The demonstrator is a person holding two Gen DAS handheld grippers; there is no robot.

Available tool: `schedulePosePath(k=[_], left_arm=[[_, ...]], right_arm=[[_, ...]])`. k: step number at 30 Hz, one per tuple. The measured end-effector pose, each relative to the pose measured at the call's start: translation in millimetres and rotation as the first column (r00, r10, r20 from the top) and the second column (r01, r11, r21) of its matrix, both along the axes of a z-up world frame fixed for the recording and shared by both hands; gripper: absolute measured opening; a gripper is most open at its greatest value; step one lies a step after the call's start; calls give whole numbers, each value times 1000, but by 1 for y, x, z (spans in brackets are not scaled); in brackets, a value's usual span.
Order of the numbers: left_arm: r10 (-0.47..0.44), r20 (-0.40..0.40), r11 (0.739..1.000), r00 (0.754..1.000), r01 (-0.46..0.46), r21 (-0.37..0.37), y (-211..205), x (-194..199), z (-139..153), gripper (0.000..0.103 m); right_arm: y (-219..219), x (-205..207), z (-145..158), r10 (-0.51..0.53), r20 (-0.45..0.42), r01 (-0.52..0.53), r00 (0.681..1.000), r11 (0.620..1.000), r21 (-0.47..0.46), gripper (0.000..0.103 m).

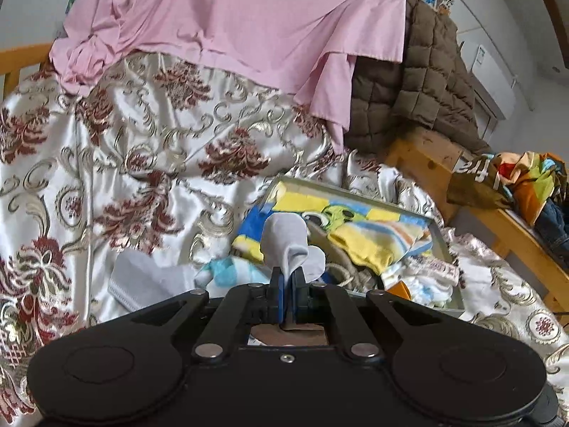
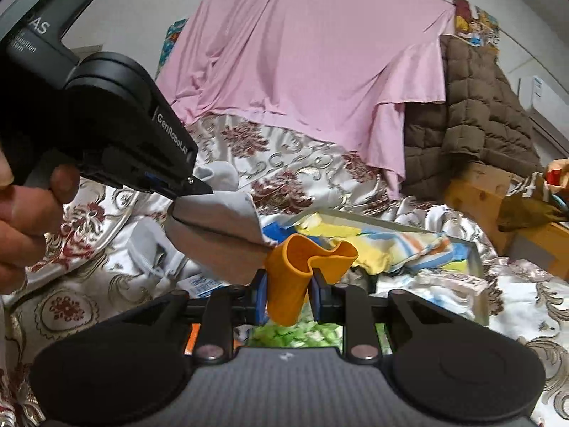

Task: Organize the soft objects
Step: 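Lift the grey cloth and orange cup and carry both over the frog tray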

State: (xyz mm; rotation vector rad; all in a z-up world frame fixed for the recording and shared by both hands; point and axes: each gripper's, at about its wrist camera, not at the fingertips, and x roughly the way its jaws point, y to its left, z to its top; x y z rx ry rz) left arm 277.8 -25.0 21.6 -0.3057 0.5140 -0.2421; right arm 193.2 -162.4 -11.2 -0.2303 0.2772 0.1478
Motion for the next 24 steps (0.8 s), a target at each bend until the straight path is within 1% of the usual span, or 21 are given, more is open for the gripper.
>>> schedulePosePath(k=[3,8,11,13,15,17,21,24], left_arm=[[-10,19,1000,1000,10,14,-10,2,10,3],[-16,47,1000,999,15,9,-26,10,24,3],[-18,59,1000,998,17,9,-37,21,32,3],[-14,71,1000,997,13,21,-47,31,38,3],[0,91,999,996,-5,48,-60,42,42,3],[6,102,998,995,-12,66,-73,55,46,3],[-25,113,995,993,14,96,-103,87,48,4],[-61,138,993,989,46,109,-126,108,49,4]], right_arm=[[-8,1,6,-11,15,11,1000,1000,10,27],[-26,9,13,-31,31,30,999,999,21,27],[-43,21,18,-48,31,47,998,998,51,27],[-54,31,20,-63,42,60,997,996,59,27],[-67,44,22,-75,57,72,996,996,55,27],[-81,58,23,-91,65,86,994,994,73,27],[-109,85,22,-131,70,121,989,984,127,27],[-131,105,18,-150,59,137,987,973,185,27]])
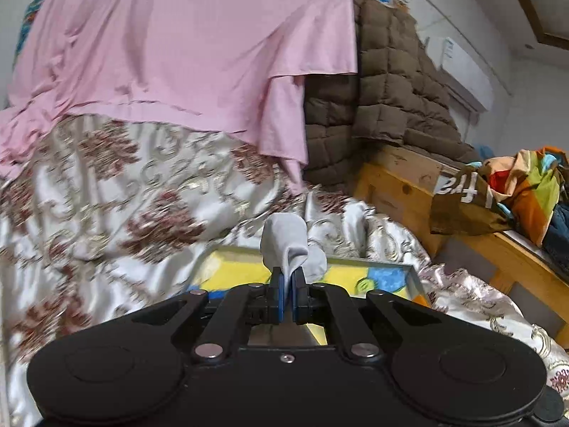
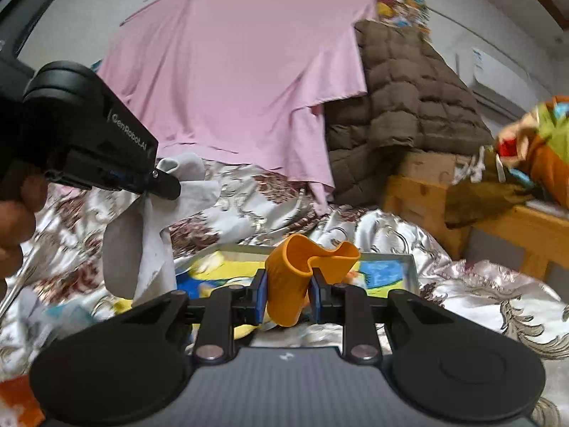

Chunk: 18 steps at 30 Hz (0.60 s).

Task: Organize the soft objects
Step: 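Lift the grey cloth and orange cup and carry both over the frog tray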

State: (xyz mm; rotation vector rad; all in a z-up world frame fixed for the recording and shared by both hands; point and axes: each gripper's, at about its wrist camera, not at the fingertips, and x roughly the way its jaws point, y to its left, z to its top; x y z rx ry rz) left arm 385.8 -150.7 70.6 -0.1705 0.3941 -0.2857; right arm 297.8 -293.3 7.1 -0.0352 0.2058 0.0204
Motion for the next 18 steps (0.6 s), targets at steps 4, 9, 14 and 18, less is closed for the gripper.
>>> schedulePosePath(k=[4,9,14,18], left_arm=[[-42,10,999,999,43,-18,-25,23,-4,4],[-58,-23,998,998,58,4,-52,52,-24,4],[-44,-114,998,992,48,37,-64,78,-52,5],[-18,-183,998,983,29,58,-66,88,-69,5]], right_arm=[[-24,19,-4,23,-11,-21,1000,994,111,27],[-42,35,-6,30,-17,-27,999,985,169,27],[-62,47,-13,6,-60,8,998,971,238,27],[-74,54,-20,-9,-105,38,994,959,280,27]])
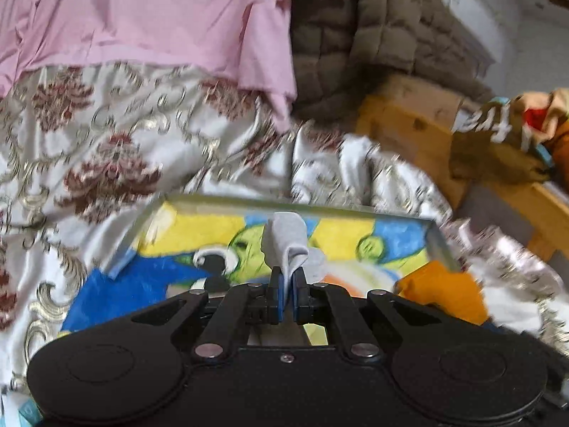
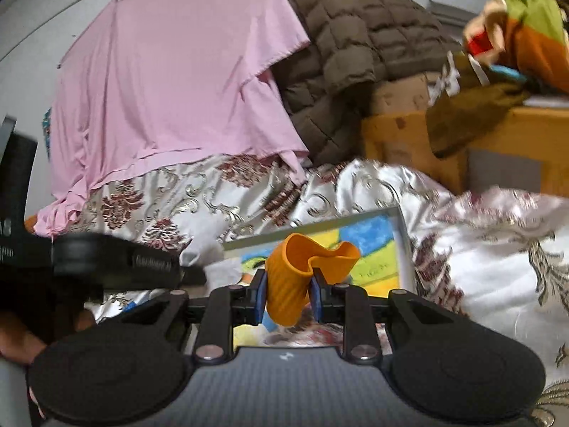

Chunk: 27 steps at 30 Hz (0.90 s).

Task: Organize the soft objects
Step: 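Lift the grey cloth and orange cup and carry both over the frog tray, then lower both items into the tray and open both grippers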

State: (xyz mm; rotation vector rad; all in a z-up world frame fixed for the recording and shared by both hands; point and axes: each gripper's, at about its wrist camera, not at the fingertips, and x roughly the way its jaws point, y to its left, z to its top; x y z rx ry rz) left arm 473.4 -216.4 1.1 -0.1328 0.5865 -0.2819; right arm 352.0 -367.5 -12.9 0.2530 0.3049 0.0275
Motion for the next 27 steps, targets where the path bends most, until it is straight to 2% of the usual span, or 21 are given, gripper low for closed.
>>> schedulePosePath(k=[6,12,19,21,26,27], left_arm=[[5,-49,999,999,-3,39,-5,3,-11,5],[18,-72,997,997,-12,81,-10,4,-18,7],[22,-76,996,997,-16,86,-11,3,-20,10],[25,-75,996,997,-19,86,-10,1,-19,15],[36,-74,995,997,-28,97,-7,-3,-16,38],[39,-72,994,997,-31,100,-6,-4,-16,40]], right_arm=[[-6,7,-6,-12,-46,12,999,1000,18,29],[-6,9,-7,-32,-64,32,997,999,3,37],[-7,10,-7,-40,-70,40,997,999,-2,44],[-7,10,-6,-40,-70,40,997,999,-5,46],[-5,9,-2,-40,-73,39,997,999,-23,51],[-4,8,-1,-42,-72,40,997,999,-29,51]])
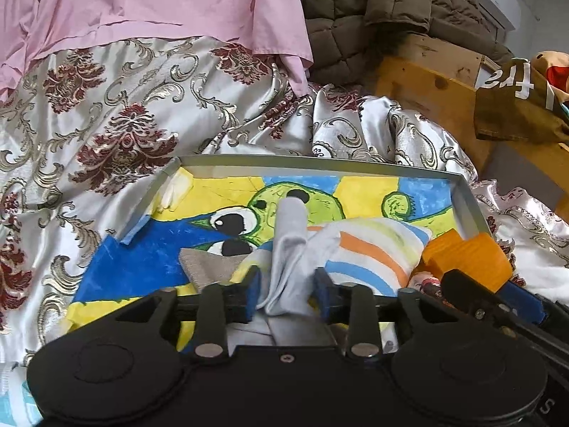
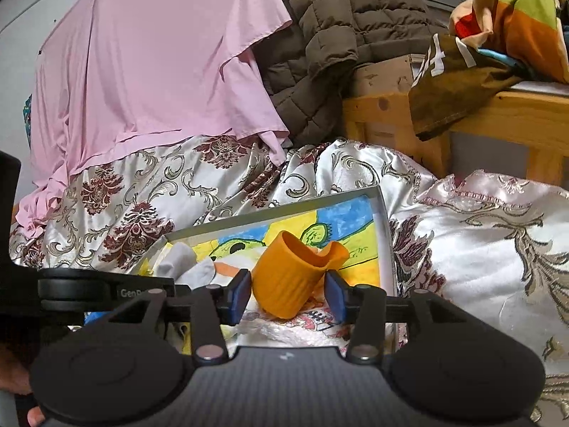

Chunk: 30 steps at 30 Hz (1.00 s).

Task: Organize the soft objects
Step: 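Lower both items into the tray and open both grippers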

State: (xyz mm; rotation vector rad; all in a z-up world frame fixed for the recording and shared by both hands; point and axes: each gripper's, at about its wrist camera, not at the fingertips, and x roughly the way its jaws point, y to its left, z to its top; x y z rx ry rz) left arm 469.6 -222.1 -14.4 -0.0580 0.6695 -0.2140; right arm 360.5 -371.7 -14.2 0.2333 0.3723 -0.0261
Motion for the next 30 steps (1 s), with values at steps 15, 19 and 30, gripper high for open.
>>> schedulePosePath(k=[15,19,30], left_arm=[[13,40,999,999,-11,-41,24,-37,25,61],[33,73,997,997,-28,-73,37,-58,35,70],[72,186,995,980,-56,-88,75,-125,64,89]], right_arm=[[6,-38,26,-21,33,22,999,999,-34,74],[11,-52,35,-18,58,22,998,998,-54,80],[26,-101,59,-13,133,24,991,997,-75,97]])
